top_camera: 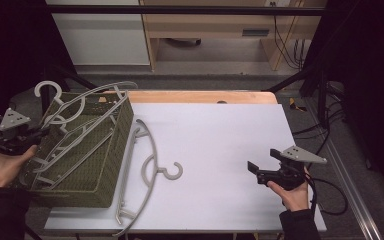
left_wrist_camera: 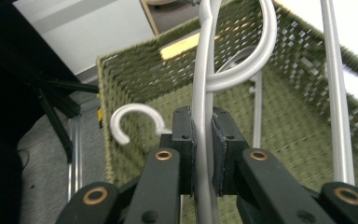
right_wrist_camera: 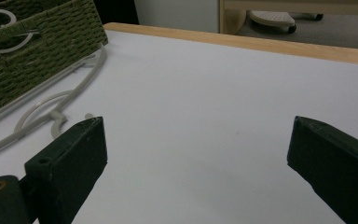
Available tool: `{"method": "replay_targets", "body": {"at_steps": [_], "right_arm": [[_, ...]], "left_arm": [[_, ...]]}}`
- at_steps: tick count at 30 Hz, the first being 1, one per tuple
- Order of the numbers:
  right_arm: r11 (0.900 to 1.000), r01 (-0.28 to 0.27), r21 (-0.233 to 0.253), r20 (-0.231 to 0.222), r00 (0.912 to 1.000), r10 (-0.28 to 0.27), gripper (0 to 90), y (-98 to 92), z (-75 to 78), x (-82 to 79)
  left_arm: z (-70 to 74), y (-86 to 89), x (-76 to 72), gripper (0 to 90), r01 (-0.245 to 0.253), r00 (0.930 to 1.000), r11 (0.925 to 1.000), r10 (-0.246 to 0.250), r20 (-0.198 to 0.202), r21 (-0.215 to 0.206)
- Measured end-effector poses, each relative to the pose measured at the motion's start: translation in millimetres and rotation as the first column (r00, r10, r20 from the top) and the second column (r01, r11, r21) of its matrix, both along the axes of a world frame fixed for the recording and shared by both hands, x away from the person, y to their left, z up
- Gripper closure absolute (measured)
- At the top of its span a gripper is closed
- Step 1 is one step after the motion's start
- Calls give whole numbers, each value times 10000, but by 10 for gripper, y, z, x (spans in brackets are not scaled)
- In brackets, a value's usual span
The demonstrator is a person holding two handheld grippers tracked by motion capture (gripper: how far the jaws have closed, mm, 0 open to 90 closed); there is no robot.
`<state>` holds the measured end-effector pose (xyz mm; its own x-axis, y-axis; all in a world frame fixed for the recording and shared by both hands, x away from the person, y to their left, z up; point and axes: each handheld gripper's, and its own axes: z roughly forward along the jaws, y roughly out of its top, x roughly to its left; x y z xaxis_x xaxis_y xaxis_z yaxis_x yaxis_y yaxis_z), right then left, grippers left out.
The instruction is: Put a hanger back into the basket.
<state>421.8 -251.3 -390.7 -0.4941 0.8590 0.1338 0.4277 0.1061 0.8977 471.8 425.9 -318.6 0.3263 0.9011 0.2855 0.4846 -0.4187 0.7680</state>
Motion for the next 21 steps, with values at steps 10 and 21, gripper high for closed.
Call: {"method": "replay_targets", "body": {"at_steps": [10,21], "right_arm": [[10000,-10,-60,-29,10000,9,51,10,-12,8],[10000,22,-48,-59,10000,-22,51,11,-12,7]], "left_arm": [[-158,184,-15,815,-534,9985,9986,534,-141,-39],[-189,154,21,814,-514,9982,9974,529,-278,508]]}}
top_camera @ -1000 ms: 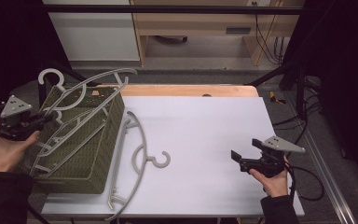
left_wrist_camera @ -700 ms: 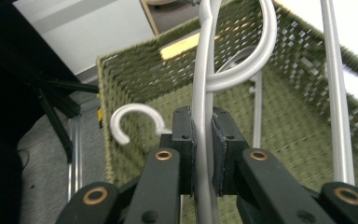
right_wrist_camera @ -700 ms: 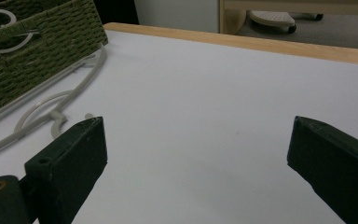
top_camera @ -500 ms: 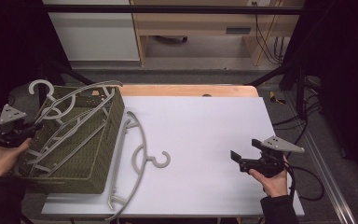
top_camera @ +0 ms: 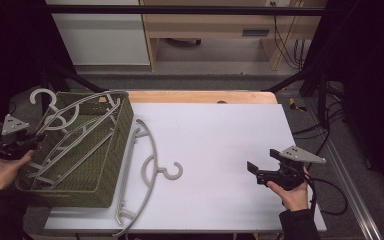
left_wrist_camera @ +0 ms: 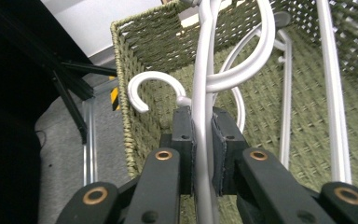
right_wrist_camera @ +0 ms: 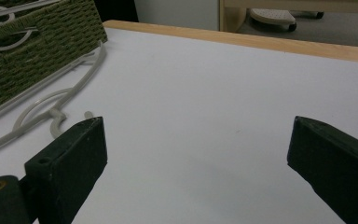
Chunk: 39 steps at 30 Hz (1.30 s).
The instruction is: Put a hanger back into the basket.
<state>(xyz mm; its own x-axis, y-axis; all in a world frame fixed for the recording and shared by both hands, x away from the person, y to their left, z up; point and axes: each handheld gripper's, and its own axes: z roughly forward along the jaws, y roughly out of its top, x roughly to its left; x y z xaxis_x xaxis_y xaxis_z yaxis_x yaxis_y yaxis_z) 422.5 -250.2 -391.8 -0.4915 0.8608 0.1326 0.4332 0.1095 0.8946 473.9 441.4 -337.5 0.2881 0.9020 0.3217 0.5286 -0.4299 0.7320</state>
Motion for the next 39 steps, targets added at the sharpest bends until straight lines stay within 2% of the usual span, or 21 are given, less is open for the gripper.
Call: {"method": "replay_targets", "body": {"at_steps": [6,8,13,18,21,22,23,27,29,31,33,34,37,38,39], "right_arm": [[10000,-53,-35,-31,10000,53,52,9,-8,6],[10000,-31,-31,-20,10000,31,52,10,-8,6],[9999,-99,-101,-8,10000,99,52,7,-11,7],[9999,-71,-124,-80,9999,70,52,23,-18,12],[9999,-69,-117,-99,9999,68,52,24,-17,10],[9999,-69,-117,-99,9999,68,52,24,-17,10],[9999,-64,-119,-105,9999,63,52,24,-19,11],[9998,-130,-121,-113,9999,129,51,24,-18,10],[9998,-122,-158,-101,9999,120,51,21,-18,10],[9999,-84,-129,-77,9999,83,51,21,-16,9],[9999,-84,-129,-78,9999,83,51,22,-15,7],[9999,-93,-135,-78,9999,92,51,21,-14,7],[9999,-82,-126,-79,9999,81,51,20,-13,5],[9999,-82,-126,-79,9999,81,51,20,-13,5],[9999,-82,-117,-67,9999,81,51,19,-12,5]], "left_arm": [[17,64,3,814,-196,9998,9998,196,-16,-4],[-18,83,3,814,-271,9996,9996,272,40,-34],[-82,111,40,813,-441,9990,9989,439,-120,-139],[-130,134,71,812,-514,9984,9987,512,-253,-64],[-174,129,91,812,-508,9977,9982,521,-428,318],[-174,129,91,812,-508,9977,9982,521,-428,318],[-213,119,113,812,-482,9962,9972,522,-696,580],[-318,91,153,811,-454,9933,9985,483,-1052,303],[-343,84,166,810,-418,9922,9986,453,-1165,325],[-395,63,195,808,-508,9870,9982,550,-1508,312],[-412,59,204,804,-586,9859,9980,616,-1553,239],[-407,61,199,794,-588,9863,9980,614,-1529,215],[-347,56,150,744,-611,9934,9971,562,-1003,-465],[-347,56,150,730,-611,9934,9971,562,-1003,-465],[-307,43,126,730,-568,9949,9961,508,-867,-677]]}}
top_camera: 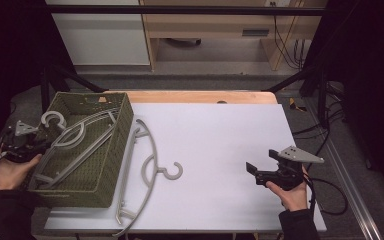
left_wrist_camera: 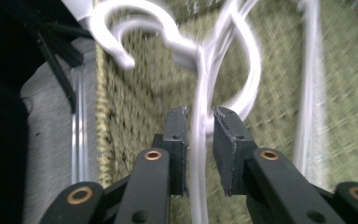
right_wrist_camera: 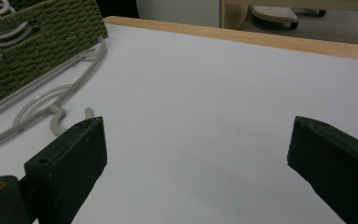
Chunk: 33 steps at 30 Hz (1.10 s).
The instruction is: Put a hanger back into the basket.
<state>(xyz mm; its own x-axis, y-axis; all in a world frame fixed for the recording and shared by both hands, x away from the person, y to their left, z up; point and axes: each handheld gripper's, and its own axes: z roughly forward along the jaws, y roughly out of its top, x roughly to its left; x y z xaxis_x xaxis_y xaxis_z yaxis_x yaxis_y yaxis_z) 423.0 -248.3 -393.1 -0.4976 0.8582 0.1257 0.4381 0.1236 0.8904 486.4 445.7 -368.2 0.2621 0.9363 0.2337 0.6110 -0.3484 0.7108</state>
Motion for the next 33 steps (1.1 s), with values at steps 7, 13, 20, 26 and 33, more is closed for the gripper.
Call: {"method": "replay_targets", "body": {"at_steps": [7,13,20,26,33], "right_arm": [[10000,-23,97,32,10000,23,50,0,10,-9],[10000,-80,35,74,9999,79,50,-3,4,-10],[9999,-73,77,108,9999,72,49,-1,1,-14],[9999,-94,106,148,9998,93,47,-6,3,-23],[9997,-173,150,271,9995,169,45,-11,6,-30]], "left_arm": [[245,-277,-217,607,1160,9887,9901,-1074,1048,-790],[334,-673,-403,544,2307,9621,9551,-1954,1902,-1857],[319,-1085,-576,587,3342,9278,9082,-2699,2576,-2521],[303,-1410,-705,682,4117,8984,8630,-3305,2893,-2929],[204,-1656,-784,801,4657,8788,8351,-3974,2643,-2927]]}}
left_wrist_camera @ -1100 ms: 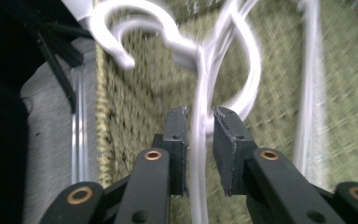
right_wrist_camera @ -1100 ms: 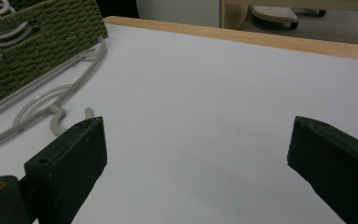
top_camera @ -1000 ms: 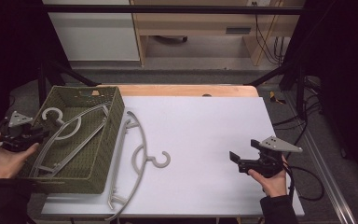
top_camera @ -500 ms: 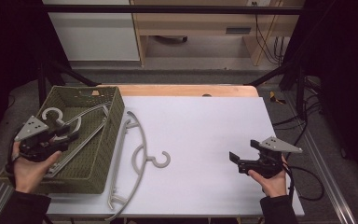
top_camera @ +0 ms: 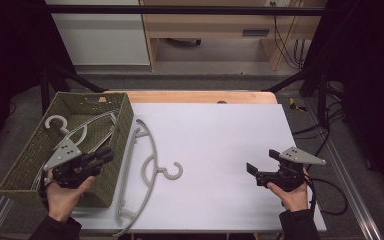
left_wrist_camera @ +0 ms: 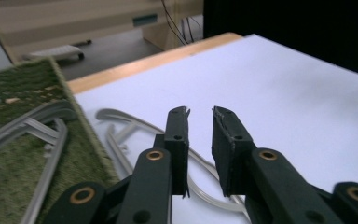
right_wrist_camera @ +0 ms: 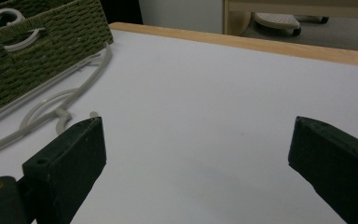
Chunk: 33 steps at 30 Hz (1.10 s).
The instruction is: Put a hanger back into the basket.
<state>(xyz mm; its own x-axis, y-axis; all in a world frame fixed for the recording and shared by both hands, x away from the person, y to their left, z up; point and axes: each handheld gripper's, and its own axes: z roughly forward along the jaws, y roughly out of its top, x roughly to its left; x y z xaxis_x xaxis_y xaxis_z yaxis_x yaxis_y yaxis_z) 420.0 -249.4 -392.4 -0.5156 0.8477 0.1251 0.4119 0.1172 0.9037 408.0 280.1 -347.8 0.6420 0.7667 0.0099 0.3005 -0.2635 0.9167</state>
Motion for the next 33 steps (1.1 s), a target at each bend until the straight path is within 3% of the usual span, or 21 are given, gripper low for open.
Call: {"method": "replay_targets", "body": {"at_steps": [1,2,5,12,13,16,19,22,24,26,30,31,32,33], "right_arm": [[10000,-18,-50,-30,10000,18,45,-5,-3,-3],[10000,-2,-59,-44,10000,2,45,-5,-5,-4],[10000,25,-56,-35,10000,-25,45,-6,-6,-6],[10000,-4,14,-28,10000,4,45,-17,4,-20],[10000,-12,4,-27,10000,12,44,-18,5,-23],[10000,-22,35,-19,10000,22,44,-15,7,-26],[10000,-53,12,7,10000,53,44,-8,-2,-23],[10000,-65,-41,-28,10000,65,44,8,-12,-19],[9999,-115,-72,-57,9999,115,44,17,-13,-23],[9997,-191,-130,-30,9998,190,44,24,-17,-24],[9997,-227,-100,-21,9997,227,44,42,-13,-32],[9995,-270,-156,-46,9996,269,44,43,-16,-31],[9997,-226,-136,-77,9997,225,43,51,-20,-29],[9997,-226,-136,-77,9997,225,43,51,-20,-29]], "left_arm": [[-42,-63,-21,829,303,9993,9995,-303,-205,30],[-70,-107,-40,837,429,9988,9986,-421,-254,307],[-136,-185,-81,891,704,9967,9955,-675,-459,629],[-274,-330,-148,900,1120,9901,9882,-1019,-969,1046],[-333,-396,-155,900,1321,9856,9839,-1174,-1216,1206],[-389,-457,-157,900,1441,9824,9796,-1245,-1393,1404],[-513,-565,-152,900,1601,9766,9660,-1251,-1748,2028],[-559,-596,-155,900,1656,9737,9599,-1227,-1921,2263],[-638,-653,-170,900,1890,9652,9454,-1292,-2272,2654],[-679,-685,-174,900,1954,9612,9351,-1229,-2468,2955],[-780,-730,-154,900,2152,9521,9047,-1107,-2850,3676],[-780,-730,-154,900,2152,9521,9047,-1107,-2850,3676],[-837,-750,-142,900,2241,9452,8946,-1029,-3098,3867],[-837,-750,-142,900,2241,9452,8946,-1029,-3098,3867]]}}
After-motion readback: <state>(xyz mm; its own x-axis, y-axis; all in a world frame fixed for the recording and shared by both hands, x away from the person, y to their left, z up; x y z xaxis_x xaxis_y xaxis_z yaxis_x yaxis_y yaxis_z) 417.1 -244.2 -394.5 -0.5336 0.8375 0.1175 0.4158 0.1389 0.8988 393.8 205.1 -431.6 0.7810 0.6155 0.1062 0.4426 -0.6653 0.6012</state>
